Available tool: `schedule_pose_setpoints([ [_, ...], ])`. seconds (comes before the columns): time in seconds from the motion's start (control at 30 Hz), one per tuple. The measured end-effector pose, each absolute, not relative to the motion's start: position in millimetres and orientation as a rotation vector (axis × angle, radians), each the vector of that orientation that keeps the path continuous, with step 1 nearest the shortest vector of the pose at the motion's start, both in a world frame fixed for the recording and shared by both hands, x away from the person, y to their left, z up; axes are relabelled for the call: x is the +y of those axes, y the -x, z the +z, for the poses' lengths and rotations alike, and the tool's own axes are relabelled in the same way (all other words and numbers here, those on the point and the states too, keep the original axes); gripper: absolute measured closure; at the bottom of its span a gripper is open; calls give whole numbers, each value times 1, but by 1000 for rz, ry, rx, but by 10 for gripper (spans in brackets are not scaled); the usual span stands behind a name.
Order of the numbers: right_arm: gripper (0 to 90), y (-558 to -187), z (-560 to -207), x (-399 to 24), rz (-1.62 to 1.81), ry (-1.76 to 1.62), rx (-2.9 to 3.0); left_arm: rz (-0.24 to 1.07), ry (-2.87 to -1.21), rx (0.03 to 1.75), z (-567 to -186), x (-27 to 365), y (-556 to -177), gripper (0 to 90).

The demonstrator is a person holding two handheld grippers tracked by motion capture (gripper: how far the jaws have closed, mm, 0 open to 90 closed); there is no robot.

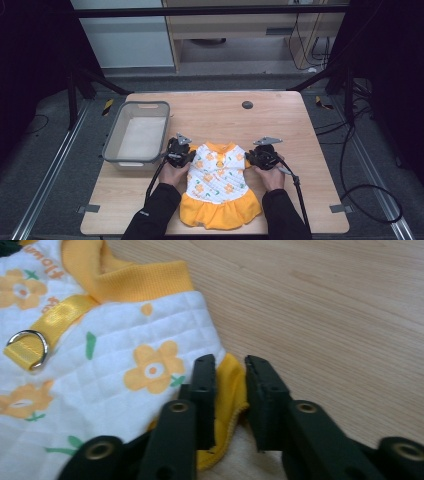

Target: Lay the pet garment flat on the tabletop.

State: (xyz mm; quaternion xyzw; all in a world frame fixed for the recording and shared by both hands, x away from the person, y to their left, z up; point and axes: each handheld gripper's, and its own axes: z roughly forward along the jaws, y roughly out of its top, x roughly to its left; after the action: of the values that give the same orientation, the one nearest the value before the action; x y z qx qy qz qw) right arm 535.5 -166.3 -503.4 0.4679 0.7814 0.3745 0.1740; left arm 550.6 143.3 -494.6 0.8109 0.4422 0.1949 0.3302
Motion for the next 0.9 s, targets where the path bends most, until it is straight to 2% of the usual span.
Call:
schedule_pose_setpoints([
  [0.1,856,-535,-502,-165,1070,-1333,2223,552,-2143,1175,-494,138,-550,852],
  [0.17,860,-535,-501,-166,1082,-1336,2226,540,-2150,1184,-493,137,-550,878],
  [0.33,861,-534,-486,-171,1150,-1289,2161,550,-2105,1154,-481,143,-550,891],
  [0.6,851,-557,-449,-160,1171,-1172,2023,724,-1992,1062,-428,139,-560,887],
  [0.67,824,-567,-448,-157,1137,-1169,1992,723,-1959,1095,-426,139,-569,866],
  [0.8,678,-575,-446,-153,1065,-1179,1959,662,-1923,1162,-427,141,-575,641],
  [0.9,658,-568,-435,-156,1092,-1144,1971,662,-1908,1129,-421,146,-564,583],
])
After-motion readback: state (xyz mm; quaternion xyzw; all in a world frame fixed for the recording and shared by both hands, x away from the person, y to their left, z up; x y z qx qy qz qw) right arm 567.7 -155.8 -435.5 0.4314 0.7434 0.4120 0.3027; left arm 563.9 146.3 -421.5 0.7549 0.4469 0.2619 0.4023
